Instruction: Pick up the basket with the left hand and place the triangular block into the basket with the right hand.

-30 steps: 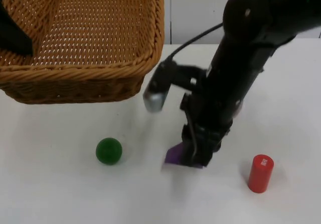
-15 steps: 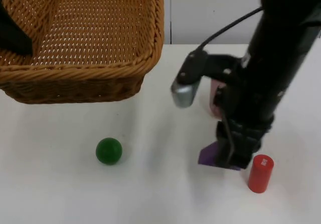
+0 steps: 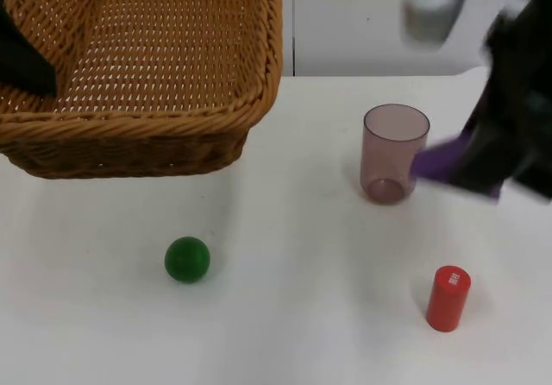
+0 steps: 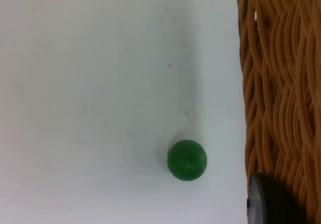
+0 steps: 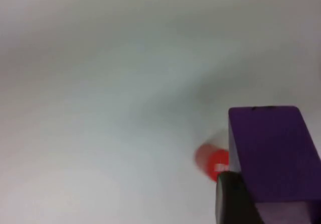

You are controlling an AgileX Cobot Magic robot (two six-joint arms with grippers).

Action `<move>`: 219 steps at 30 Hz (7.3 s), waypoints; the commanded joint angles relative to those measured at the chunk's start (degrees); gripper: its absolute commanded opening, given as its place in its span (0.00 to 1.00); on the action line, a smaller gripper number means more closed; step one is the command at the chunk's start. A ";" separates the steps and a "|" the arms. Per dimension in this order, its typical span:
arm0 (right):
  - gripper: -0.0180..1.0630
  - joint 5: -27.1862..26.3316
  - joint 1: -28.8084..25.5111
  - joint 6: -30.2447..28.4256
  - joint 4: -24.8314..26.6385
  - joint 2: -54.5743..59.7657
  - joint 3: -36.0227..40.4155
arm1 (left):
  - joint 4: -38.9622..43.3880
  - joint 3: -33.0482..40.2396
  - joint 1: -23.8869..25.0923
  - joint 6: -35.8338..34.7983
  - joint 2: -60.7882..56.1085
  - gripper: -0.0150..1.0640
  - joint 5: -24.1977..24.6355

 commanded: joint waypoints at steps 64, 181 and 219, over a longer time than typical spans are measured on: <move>0.99 -17.24 8.60 19.23 0.50 32.47 -43.03 | -3.20 0.11 -0.06 -0.01 1.11 0.01 -0.87; 0.99 -6.16 -34.23 18.55 0.78 -28.93 -5.67 | -20.13 -14.73 -15.91 13.71 38.52 0.01 -23.81; 0.99 -5.98 -34.23 17.45 0.56 -28.93 -5.67 | -25.57 -18.26 -16.03 16.71 43.37 0.52 -24.77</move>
